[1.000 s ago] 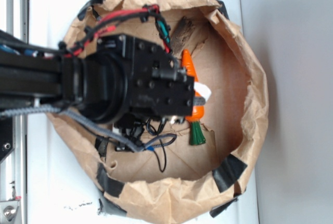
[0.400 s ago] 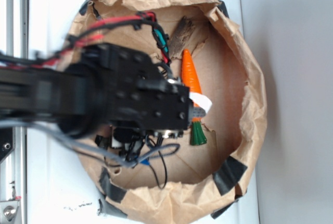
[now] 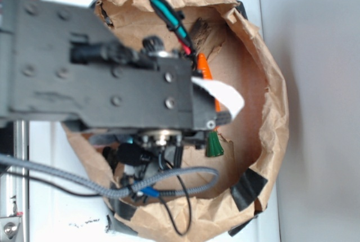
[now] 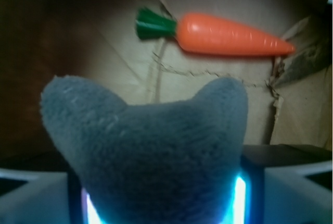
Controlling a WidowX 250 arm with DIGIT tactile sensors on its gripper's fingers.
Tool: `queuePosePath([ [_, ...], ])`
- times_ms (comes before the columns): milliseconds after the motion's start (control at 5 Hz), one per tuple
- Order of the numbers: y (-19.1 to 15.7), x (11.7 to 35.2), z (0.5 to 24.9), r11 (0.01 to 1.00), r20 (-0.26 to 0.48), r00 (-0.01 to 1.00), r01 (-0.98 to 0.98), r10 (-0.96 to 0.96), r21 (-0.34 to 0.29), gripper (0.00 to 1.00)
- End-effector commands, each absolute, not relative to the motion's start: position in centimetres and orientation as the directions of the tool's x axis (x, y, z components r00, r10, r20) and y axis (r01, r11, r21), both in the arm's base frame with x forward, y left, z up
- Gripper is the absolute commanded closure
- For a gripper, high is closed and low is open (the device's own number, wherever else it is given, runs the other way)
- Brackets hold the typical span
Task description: Grab the gray animal.
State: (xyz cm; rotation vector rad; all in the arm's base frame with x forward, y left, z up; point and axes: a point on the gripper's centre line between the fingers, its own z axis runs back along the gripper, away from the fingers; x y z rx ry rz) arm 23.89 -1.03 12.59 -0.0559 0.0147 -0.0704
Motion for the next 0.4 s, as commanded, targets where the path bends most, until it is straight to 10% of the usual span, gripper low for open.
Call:
queuePosePath([
  [0,-0.52,24.12,16.78,0.997,0.135,0.990,0.044,-0.035,-0.066,1.00],
  [200,-0.43,24.42,16.80,1.000,0.126,0.992,-0.006,0.004,0.010,1.00],
])
